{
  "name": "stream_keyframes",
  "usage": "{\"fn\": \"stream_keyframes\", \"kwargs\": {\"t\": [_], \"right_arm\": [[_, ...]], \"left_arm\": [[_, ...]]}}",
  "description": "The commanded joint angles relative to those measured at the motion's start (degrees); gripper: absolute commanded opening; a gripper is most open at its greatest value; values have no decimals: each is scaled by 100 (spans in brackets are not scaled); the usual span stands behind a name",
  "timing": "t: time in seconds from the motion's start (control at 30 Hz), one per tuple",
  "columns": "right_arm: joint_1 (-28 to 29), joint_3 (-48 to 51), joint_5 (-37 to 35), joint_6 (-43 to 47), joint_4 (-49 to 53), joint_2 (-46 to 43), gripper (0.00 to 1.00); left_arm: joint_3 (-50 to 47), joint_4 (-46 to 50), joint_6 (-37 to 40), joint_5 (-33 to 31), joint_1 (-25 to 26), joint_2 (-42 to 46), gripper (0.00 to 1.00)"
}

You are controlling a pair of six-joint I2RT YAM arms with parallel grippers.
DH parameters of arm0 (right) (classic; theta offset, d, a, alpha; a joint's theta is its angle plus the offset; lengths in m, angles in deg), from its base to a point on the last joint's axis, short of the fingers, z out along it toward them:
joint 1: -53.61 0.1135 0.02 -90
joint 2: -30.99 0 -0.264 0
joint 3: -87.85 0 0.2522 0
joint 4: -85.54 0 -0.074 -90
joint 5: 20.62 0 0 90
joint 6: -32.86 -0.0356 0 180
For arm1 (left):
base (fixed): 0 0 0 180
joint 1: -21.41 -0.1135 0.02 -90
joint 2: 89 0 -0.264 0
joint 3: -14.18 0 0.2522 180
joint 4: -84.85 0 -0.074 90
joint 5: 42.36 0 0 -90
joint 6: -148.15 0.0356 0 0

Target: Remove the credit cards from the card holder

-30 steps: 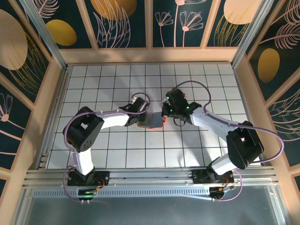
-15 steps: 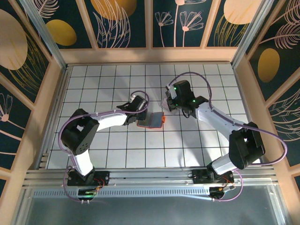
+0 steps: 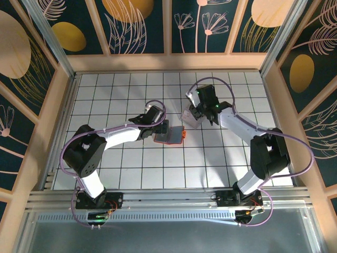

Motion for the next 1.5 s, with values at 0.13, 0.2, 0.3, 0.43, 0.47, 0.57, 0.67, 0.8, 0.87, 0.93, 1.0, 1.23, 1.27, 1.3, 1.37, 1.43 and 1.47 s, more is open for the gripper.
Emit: {"fn": "stream_keyframes", "kwargs": {"t": [0.13,0.2,0.3,0.43,0.47,0.57,0.67,0.8,0.87,0.93,1.0,1.23,1.27,1.3,1.37,1.43,1.47], "right_arm": [[-230,-399,290,362,16,409,0],[-261,-455,302,375,50,515,0],[-283,-509,302,393,74,661,0],[-309,-536,303,402,86,826,0],[-325,-545,302,402,99,858,0],[-368,-545,302,402,125,951,0],[-398,-545,302,406,148,1030,0],[-436,-549,465,384,185,1118,0],[-449,-587,493,372,226,1169,0],[-451,-659,507,334,291,1222,0],[-450,-743,526,278,392,1269,2],[-449,-948,592,78,618,1092,13],[-446,-944,588,67,601,1016,15],[-444,-925,564,44,581,955,16],[-444,-862,525,26,544,856,18],[-449,-818,482,-9,523,806,19],[-448,-810,496,-39,535,776,19]], "left_arm": [[50,104,-45,76,-40,93,99],[59,104,-48,66,-39,85,99],[76,112,-40,57,-38,66,99],[76,122,-40,41,-42,45,99],[76,120,-40,36,-40,45,99],[67,122,-46,32,-40,29,99],[67,122,-40,19,-46,24,99],[59,122,-40,-3,-44,11,99],[67,122,-35,-3,-44,9,99],[76,130,-22,-11,-39,-7,99],[85,156,-15,-30,-42,-1,99],[68,166,-22,-83,-40,50,99],[67,166,-22,-89,-39,57,99],[67,166,-26,-90,-40,61,99],[67,166,-23,-90,-39,54,99],[59,166,-27,-84,-39,60,99],[59,166,-22,-83,-44,62,99]]}}
